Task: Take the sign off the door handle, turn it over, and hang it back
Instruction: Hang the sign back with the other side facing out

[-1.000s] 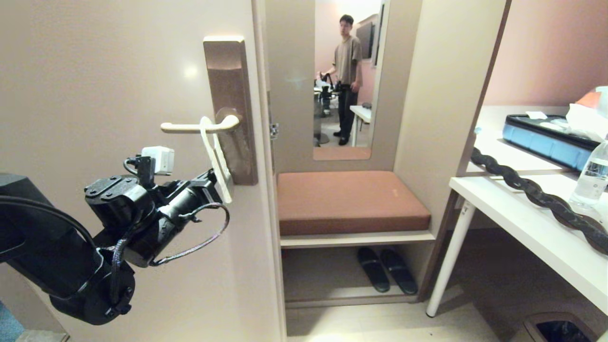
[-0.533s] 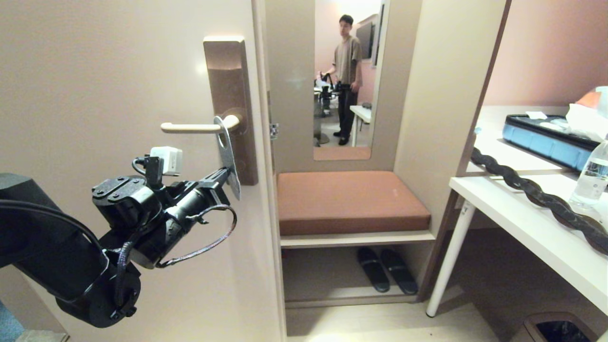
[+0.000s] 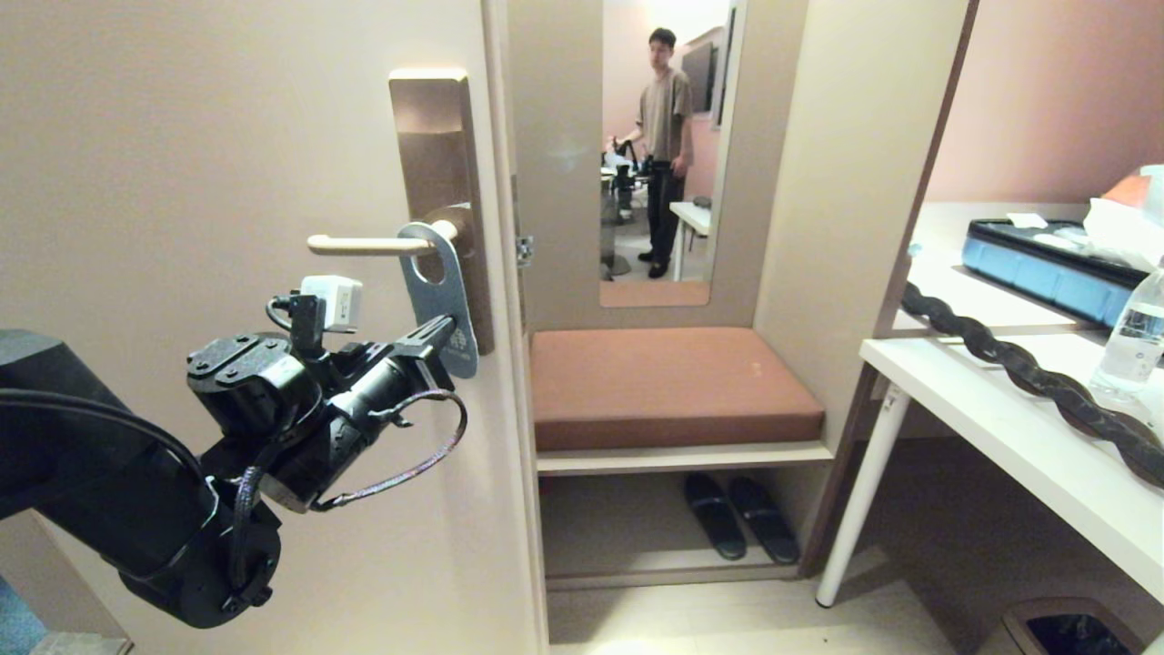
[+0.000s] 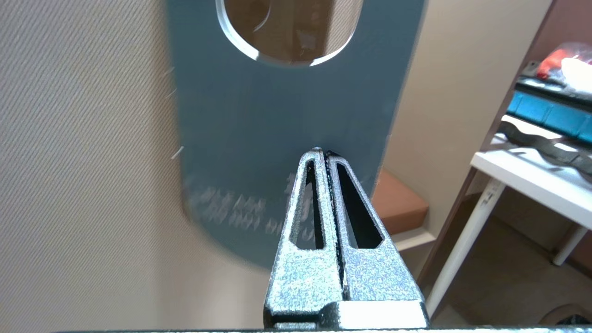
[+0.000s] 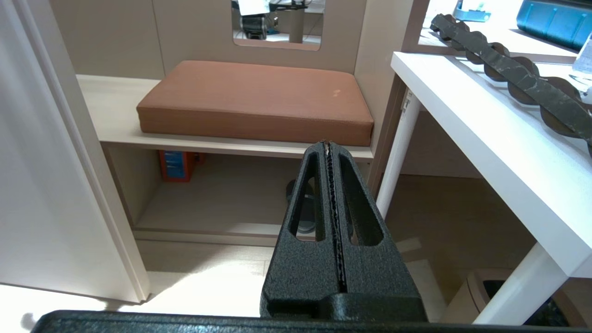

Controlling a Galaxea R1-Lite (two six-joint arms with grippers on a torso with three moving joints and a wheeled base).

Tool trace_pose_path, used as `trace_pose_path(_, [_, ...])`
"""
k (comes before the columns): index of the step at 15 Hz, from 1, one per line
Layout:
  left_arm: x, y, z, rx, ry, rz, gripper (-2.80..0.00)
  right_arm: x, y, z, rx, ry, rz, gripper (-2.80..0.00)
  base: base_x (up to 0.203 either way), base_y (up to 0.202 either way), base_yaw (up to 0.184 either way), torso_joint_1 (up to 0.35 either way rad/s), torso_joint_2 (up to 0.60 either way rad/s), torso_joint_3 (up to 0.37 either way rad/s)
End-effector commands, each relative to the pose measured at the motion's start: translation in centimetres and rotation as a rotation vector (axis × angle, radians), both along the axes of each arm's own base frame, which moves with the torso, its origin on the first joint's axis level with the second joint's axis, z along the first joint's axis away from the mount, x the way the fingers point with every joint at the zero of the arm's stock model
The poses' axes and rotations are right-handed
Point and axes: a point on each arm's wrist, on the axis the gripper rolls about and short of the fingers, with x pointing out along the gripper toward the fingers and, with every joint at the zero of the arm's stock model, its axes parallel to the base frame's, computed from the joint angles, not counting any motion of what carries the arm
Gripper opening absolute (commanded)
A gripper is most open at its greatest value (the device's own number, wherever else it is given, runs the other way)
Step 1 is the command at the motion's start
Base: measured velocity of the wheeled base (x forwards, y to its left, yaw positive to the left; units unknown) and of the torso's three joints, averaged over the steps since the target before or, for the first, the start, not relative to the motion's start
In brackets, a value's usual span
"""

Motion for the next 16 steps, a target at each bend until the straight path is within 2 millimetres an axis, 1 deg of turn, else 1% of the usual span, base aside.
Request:
trace_pose_path(1, [0.2, -0.4, 0.8, -0.024, -0.061, -0.011, -2.80, 0.0, 0.0, 0.0, 0.000, 0.000, 0.000, -2.80, 0.000, 0.000, 0.000, 0.000, 0.00, 0.000])
trace_pose_path(4, [0.7, -0.8, 1.0, -0.032, -0.077, -0.015, -2.80, 0.0, 0.0, 0.0, 0.000, 0.000, 0.000, -2.80, 0.000, 0.000, 0.000, 0.000, 0.00, 0.000])
trace_pose_path(6, [1.0, -0.9, 0.4, -0.024, -0.060, -0.013, -2.80, 0.0, 0.0, 0.0, 0.000, 0.000, 0.002, -2.80, 0.000, 0.000, 0.000, 0.000, 0.00, 0.000])
trace_pose_path(10, [1.5, -1.1, -0.1, -0.018, -0.052, -0.006, -2.80, 0.0, 0.0, 0.0, 0.000, 0.000, 0.000, -2.80, 0.000, 0.000, 0.000, 0.000, 0.00, 0.000])
trace_pose_path(14, [2.4, -1.4, 0.8, -0.036, -0.100, 0.009, -2.80, 0.0, 0.0, 0.0, 0.000, 0.000, 0.000, -2.80, 0.000, 0.000, 0.000, 0.000, 0.00, 0.000])
trace_pose_path(16, [2.5, -1.5, 1.1, -0.040, -0.111, 0.009, -2.80, 0.0, 0.0, 0.0, 0.000, 0.000, 0.000, -2.80, 0.000, 0.000, 0.000, 0.000, 0.00, 0.000])
